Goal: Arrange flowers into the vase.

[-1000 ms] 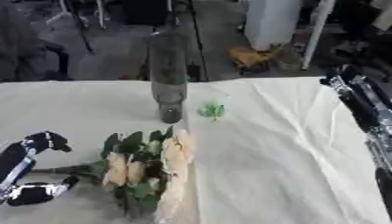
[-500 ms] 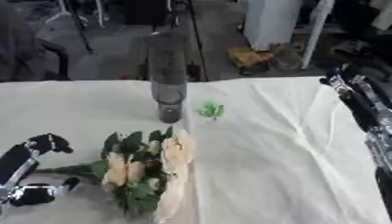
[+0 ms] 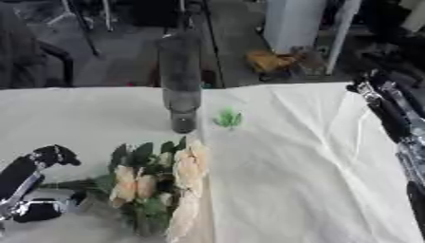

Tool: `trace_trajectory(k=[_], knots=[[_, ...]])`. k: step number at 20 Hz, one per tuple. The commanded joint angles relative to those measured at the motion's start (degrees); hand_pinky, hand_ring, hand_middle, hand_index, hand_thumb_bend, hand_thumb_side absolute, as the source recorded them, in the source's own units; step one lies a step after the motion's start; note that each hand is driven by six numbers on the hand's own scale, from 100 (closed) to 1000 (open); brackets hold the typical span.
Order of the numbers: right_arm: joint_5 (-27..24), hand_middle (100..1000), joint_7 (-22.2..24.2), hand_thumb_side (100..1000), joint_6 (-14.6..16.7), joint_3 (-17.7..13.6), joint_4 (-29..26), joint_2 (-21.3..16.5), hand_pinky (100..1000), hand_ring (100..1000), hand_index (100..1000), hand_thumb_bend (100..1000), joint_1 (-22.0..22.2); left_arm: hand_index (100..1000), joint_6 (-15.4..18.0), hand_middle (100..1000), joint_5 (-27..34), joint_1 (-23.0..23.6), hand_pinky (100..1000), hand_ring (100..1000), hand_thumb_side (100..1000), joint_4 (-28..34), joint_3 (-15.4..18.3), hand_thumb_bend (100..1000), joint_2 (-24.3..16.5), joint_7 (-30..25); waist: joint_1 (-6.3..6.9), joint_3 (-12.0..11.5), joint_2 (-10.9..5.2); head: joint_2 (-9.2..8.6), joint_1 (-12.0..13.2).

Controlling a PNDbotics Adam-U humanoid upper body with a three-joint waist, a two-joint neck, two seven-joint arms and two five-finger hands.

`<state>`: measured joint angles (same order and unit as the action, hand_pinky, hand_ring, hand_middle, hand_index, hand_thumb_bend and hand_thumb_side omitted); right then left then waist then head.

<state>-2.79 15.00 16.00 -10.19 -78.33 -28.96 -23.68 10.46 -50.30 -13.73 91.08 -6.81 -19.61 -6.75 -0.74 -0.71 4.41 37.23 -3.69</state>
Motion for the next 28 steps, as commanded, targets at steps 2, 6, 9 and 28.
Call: trace_trajectory(k=[2, 6, 9, 28], knots=[[0.0, 859, 0.1, 780, 0.0, -0.2, -0.4, -1.2, 895, 1000, 1000, 100, -0.9, 710, -0.4, 695, -1.1, -1.2, 773, 672, 100, 0.0, 0.1, 520, -0.2, -0.3, 0.03, 0.1, -0.49, 0.14, -0.1], [0.0, 859, 0.2, 780, 0.0, -0.2, -0.4, -1.2, 895, 1000, 1000, 100, -0.9, 720, -0.4, 695, -2.2, -1.6, 772, 673, 100, -0.6, -0.2, 517, -0.1, -0.9, 0.04, 0.3, -0.45, 0.16, -0.1], [-0.1, 859, 0.2, 780, 0.0, -0.2, -0.4, -1.2, 895, 1000, 1000, 100, -0.9, 727, -0.4, 695, -2.8, -1.6, 771, 673, 100, -0.8, -0.3, 513, -0.1, -1.4, 0.07, 0.3, -0.44, 0.19, -0.1], [-0.1, 859, 0.3, 781, 0.1, -0.1, -0.3, -1.2, 896, 1000, 1000, 100, -1.1, 738, -1.0, 692, -4.8, -2.4, 767, 669, 100, -2.5, -0.6, 499, 0.5, -2.5, -0.11, 0.3, -0.42, 0.16, -0.2]])
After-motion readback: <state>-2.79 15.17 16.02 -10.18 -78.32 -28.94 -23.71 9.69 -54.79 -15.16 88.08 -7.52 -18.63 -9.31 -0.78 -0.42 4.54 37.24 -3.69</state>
